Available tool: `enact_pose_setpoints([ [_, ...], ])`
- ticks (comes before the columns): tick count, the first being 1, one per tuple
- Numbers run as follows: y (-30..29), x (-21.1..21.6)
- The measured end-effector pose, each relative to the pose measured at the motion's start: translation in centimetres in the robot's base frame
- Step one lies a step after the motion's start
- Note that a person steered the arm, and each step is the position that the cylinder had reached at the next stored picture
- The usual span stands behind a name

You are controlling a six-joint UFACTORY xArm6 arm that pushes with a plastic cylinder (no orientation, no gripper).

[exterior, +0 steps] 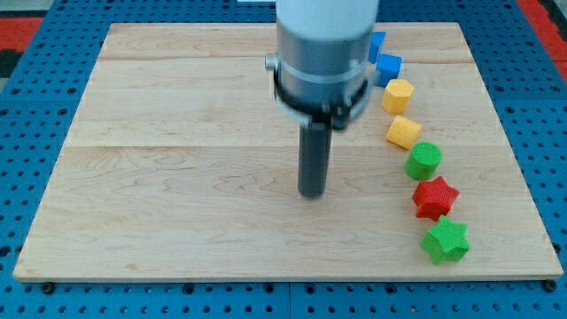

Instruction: Push the green star below the red star

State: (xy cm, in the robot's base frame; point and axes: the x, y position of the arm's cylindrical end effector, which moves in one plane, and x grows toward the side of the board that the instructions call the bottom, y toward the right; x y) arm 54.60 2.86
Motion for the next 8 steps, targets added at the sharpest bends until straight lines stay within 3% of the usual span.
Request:
enact_pose_setpoints([
  [1,1.3,7.0],
  [2,4.8,7.3],
  [3,12.5,7.2],
  [6,22.7,6.2],
  [8,17.7,5.5],
])
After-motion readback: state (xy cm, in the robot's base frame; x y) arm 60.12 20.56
